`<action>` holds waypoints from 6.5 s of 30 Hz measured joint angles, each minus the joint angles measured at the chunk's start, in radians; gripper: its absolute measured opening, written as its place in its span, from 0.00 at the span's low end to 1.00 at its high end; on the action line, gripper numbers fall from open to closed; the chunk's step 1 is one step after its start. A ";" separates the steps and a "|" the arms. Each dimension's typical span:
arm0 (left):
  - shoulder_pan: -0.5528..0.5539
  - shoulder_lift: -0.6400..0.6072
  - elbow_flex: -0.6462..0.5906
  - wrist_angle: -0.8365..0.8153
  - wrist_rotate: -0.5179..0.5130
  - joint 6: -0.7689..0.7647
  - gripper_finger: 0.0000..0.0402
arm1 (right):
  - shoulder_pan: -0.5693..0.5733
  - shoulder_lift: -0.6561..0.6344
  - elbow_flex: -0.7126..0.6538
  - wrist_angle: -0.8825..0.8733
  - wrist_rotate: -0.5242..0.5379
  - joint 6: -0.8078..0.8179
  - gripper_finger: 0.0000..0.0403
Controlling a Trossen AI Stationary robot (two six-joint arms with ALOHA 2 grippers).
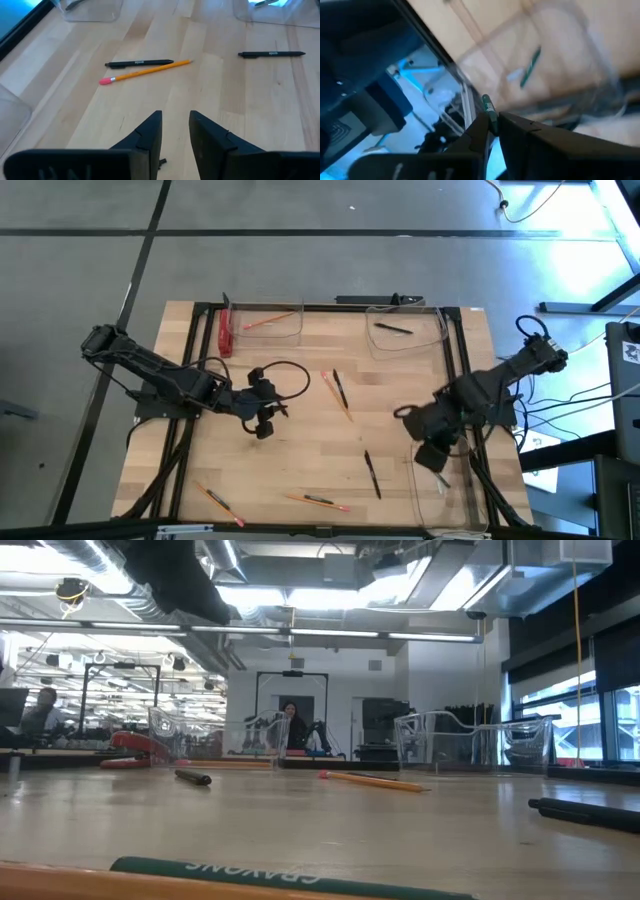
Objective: Sort crayons/erasers/pens/pencils in bins
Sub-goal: Put the top left green crayon into the bottom transparent bin, then put the top yellow pencil into the top left transparent bin
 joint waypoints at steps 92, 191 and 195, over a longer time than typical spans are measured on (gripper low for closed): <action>-0.028 -0.028 -0.001 -0.112 0.229 -0.106 0.22 | 0.014 0.000 -0.018 0.327 0.689 -0.044 0.02; -0.293 -0.027 -0.001 -0.315 0.208 -0.892 0.22 | -0.613 0.635 -0.018 0.836 0.537 -0.771 0.29; -0.293 -0.027 -0.001 -0.315 0.208 -0.892 0.22 | -0.613 0.635 -0.018 0.835 0.545 -0.771 0.29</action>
